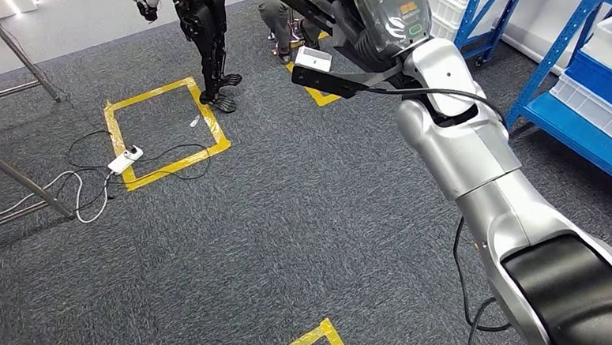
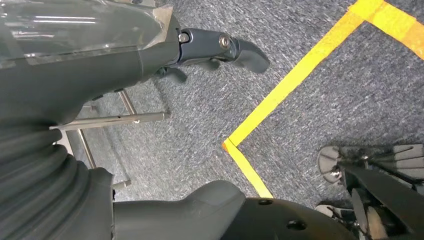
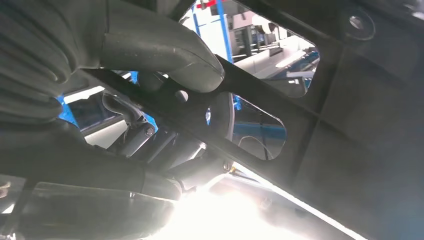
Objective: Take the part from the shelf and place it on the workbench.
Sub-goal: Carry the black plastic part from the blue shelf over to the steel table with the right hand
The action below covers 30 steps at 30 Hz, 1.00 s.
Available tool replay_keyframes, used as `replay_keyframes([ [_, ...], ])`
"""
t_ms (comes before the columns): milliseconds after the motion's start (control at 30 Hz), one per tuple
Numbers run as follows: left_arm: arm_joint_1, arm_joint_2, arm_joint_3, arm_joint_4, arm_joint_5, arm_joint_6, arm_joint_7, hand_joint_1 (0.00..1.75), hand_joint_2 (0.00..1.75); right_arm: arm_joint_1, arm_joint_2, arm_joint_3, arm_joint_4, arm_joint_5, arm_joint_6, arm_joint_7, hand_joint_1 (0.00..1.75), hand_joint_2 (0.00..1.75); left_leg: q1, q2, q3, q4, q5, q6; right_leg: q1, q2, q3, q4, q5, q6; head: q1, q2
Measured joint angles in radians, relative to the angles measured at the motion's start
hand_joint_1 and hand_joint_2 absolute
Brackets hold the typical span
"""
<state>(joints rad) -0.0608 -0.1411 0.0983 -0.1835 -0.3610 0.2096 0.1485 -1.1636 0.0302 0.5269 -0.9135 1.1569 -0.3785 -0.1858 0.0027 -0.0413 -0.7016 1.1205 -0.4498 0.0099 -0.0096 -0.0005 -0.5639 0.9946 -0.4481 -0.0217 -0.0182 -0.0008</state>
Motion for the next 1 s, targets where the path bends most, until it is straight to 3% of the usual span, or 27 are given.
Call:
replay_keyframes([
  [67,0.0,0.001,-0.002,0.0,-0.005,0.0,0.0,0.0,1.75,0.0,0.003,0.002,0.008,-0.002,-0.004,-0.003,1.71,1.75,0.005,0.019,-0.062,0.128,-0.059,-0.01,0.002,-0.017,0.0,0.0,-0.001,-0.006,-0.002,0.0],
  [100,0.0,0.001,-0.003,0.0,-0.006,0.001,0.0,0.0,1.75,0.001,0.005,0.003,0.013,-0.003,-0.006,-0.004,1.71,1.75,0.009,0.022,-0.084,0.173,-0.071,-0.015,0.003,-0.026,0.0,0.0,-0.001,-0.006,-0.002,0.0],
  [133,0.0,0.002,-0.003,0.0,-0.007,0.002,0.0,0.0,1.75,0.002,0.007,0.005,0.018,-0.004,-0.008,-0.005,1.71,1.75,0.013,0.025,-0.089,0.182,-0.066,-0.02,0.002,-0.035,-0.001,0.001,-0.001,-0.006,-0.002,0.0],
  [167,0.0,0.004,-0.003,0.0,-0.007,0.004,0.0,0.0,1.75,0.002,0.009,0.007,0.023,-0.005,-0.01,-0.006,1.71,1.75,0.018,0.03,-0.074,0.154,-0.044,-0.024,0.002,-0.043,-0.001,0.002,-0.003,-0.004,-0.002,0.0],
  [233,0.0,0.006,-0.003,0.0,-0.009,0.007,0.0,0.0,1.75,0.002,0.011,0.008,0.029,-0.006,-0.015,-0.006,1.71,1.75,0.024,0.06,-0.007,0.03,0.009,-0.032,0.002,-0.056,-0.001,0.008,-0.008,0.004,-0.004,0.0],
  [267,0.001,0.007,-0.003,0.0,-0.009,0.008,0.0,0.0,1.75,0.0,0.012,0.008,0.031,-0.007,-0.018,-0.006,1.71,1.75,0.025,0.071,0.021,-0.024,0.026,-0.03,0.006,-0.062,-0.003,0.014,-0.014,0.011,-0.004,0.0],
  [333,0.0,0.007,-0.003,0.0,-0.01,0.009,-0.001,0.0,1.75,-0.002,0.014,0.009,0.036,-0.009,-0.024,-0.006,1.71,1.75,0.02,0.08,0.045,-0.073,0.035,-0.018,0.015,-0.073,-0.007,0.024,-0.022,0.023,-0.002,0.0],
  [400,0.0,0.006,-0.003,0.0,-0.009,0.013,-0.001,0.0,1.75,-0.002,0.018,0.01,0.042,-0.01,-0.029,-0.007,1.71,1.75,0.014,0.061,0.043,-0.076,0.04,0.001,0.02,-0.082,-0.01,0.028,-0.027,0.032,0.002,0.0],
  [433,0.001,0.005,-0.003,0.0,-0.009,0.015,-0.002,0.0,1.75,-0.002,0.021,0.011,0.045,-0.009,-0.031,-0.007,1.71,1.75,0.013,0.053,0.044,-0.079,0.043,0.009,0.018,-0.074,-0.016,0.038,-0.035,0.037,0.002,0.0],
  [500,0.001,0.001,-0.003,0.0,-0.007,0.019,-0.001,0.0,1.75,-0.002,0.023,0.011,0.05,-0.003,-0.037,-0.004,1.71,1.75,0.014,0.04,0.045,-0.085,0.048,0.023,0.01,-0.04,-0.055,0.115,-0.074,0.04,0.003,0.0],
  [567,0.001,-0.003,-0.002,0.0,-0.007,0.017,0.0,0.0,1.75,0.0,0.024,0.013,0.056,0.007,-0.041,0.004,1.71,1.75,0.013,0.024,0.044,-0.086,0.05,0.029,0.007,-0.012,-0.12,0.25,-0.126,0.038,0.004,0.0],
  [600,0.0,-0.005,-0.002,0.0,-0.006,0.012,0.0,0.0,1.75,0.002,0.024,0.013,0.058,0.012,-0.04,0.01,1.71,1.75,0.013,0.015,0.043,-0.086,0.05,0.03,0.006,-0.008,-0.146,0.3,-0.139,0.041,0.004,0.0],
  [633,0.0,-0.006,-0.002,0.0,-0.003,0.003,0.0,0.0,1.75,0.004,0.023,0.014,0.06,0.016,-0.038,0.015,1.71,1.75,0.012,0.004,0.043,-0.086,0.051,0.031,0.006,-0.005,-0.155,0.315,-0.138,0.045,0.004,0.0],
  [667,0.0,-0.007,-0.001,0.0,0.002,-0.012,-0.002,0.0,1.75,0.005,0.021,0.013,0.061,0.019,-0.035,0.019,1.71,1.75,0.012,-0.007,0.043,-0.085,0.052,0.031,0.006,-0.003,-0.143,0.29,-0.121,0.051,0.004,0.0],
  [733,0.001,-0.006,0.002,0.0,0.015,-0.049,-0.012,0.0,1.75,0.003,0.014,0.01,0.061,0.023,-0.023,0.022,1.71,1.75,0.012,-0.027,0.043,-0.085,0.054,0.028,0.001,0.013,-0.079,0.153,-0.065,0.062,0.005,0.0],
  [767,0.002,-0.004,0.003,0.0,0.018,-0.06,-0.017,0.0,1.75,0.002,0.01,0.008,0.059,0.026,-0.016,0.022,1.71,1.75,0.011,-0.036,0.042,-0.085,0.056,0.024,0.001,0.024,-0.047,0.09,-0.042,0.062,0.004,0.0],
  [833,0.003,0.005,0.007,0.0,0.026,-0.055,-0.019,0.0,1.75,0.001,0.002,0.004,0.053,0.035,-0.003,0.023,1.71,1.75,0.01,-0.048,0.039,-0.087,0.061,0.014,0.005,0.037,-0.021,0.034,-0.022,0.051,0.004,0.0],
  [900,0.008,0.023,0.021,0.0,0.047,-0.041,-0.027,0.0,1.75,0.002,-0.007,0.002,0.041,0.043,0.008,0.023,1.71,1.75,0.014,-0.054,0.036,-0.093,0.066,0.002,0.008,0.026,-0.021,0.031,-0.014,0.034,0.003,0.0],
  [967,0.013,0.046,0.042,0.0,0.074,-0.029,-0.037,0.0,1.75,0.004,-0.019,-0.002,0.022,0.046,0.017,0.025,1.71,1.75,0.018,-0.033,0.023,-0.071,0.049,-0.005,0.003,0.013,-0.017,0.02,-0.004,0.016,0.002,0.0],
  [1000,0.014,0.057,0.053,0.0,0.087,-0.022,-0.04,0.0,1.75,0.006,-0.027,-0.006,0.013,0.046,0.02,0.026,1.71,1.75,0.019,-0.013,0.006,-0.033,0.024,-0.007,-0.001,0.006,-0.015,0.015,0.0,0.007,0.0,0.0],
])
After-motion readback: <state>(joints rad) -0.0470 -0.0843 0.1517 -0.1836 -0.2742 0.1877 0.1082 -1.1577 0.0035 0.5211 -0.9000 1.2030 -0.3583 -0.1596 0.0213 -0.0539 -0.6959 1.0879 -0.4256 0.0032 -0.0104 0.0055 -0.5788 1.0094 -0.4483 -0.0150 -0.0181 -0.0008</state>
